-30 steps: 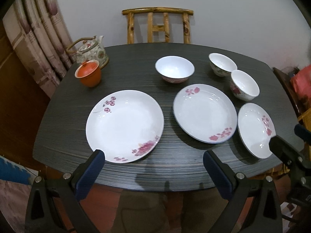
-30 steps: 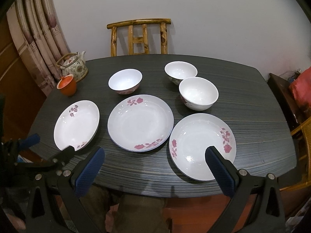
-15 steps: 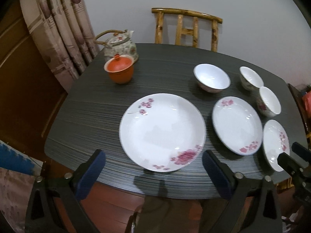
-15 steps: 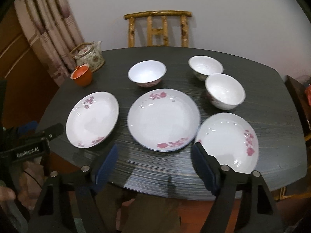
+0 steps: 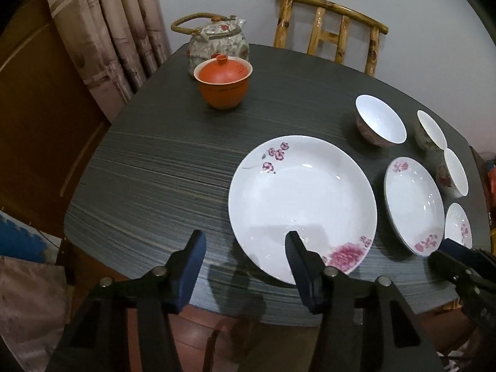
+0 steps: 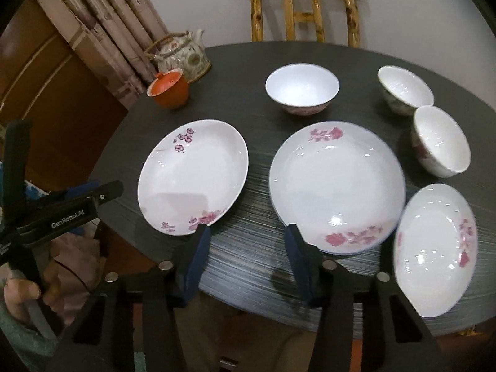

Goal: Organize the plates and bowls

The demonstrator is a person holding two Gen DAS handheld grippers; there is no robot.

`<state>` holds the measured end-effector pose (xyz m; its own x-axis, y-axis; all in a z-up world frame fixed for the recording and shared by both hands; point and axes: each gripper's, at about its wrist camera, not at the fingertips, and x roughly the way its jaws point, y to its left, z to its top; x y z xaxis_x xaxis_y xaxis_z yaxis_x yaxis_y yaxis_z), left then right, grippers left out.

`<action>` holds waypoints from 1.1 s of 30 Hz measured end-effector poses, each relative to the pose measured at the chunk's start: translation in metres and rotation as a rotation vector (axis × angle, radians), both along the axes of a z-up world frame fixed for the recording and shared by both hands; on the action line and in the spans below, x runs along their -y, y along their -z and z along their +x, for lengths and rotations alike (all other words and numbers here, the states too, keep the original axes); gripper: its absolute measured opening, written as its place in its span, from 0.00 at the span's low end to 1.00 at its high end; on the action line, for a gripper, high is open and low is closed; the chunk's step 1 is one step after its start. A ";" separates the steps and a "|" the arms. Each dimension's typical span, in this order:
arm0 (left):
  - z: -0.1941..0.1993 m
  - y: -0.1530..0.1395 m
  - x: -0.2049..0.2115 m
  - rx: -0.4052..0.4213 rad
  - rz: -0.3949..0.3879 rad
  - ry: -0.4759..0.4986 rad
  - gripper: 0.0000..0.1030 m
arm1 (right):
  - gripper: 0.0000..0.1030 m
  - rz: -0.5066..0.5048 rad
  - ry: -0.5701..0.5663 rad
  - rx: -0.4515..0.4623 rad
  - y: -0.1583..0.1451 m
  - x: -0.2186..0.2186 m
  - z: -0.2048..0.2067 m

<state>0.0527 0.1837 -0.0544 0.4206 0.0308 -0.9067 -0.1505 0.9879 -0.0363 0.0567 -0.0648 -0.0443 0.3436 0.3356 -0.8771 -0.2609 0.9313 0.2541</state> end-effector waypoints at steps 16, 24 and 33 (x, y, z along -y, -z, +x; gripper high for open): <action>0.040 0.029 -0.035 -0.057 -0.085 0.013 0.53 | 0.35 0.040 0.048 -0.154 0.040 -0.040 0.051; 0.054 0.041 -0.041 -0.076 -0.086 0.022 0.53 | 0.35 0.047 0.091 -0.197 0.055 -0.040 0.061; 0.062 0.058 -0.046 -0.115 -0.129 0.023 0.33 | 0.22 0.040 0.116 -0.219 0.069 -0.045 0.073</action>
<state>0.1150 0.2295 -0.1127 0.3130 -0.0972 -0.9448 -0.1388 0.9794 -0.1467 0.1298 -0.0195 -0.1133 0.1850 0.3406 -0.9218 -0.0875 0.9400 0.3298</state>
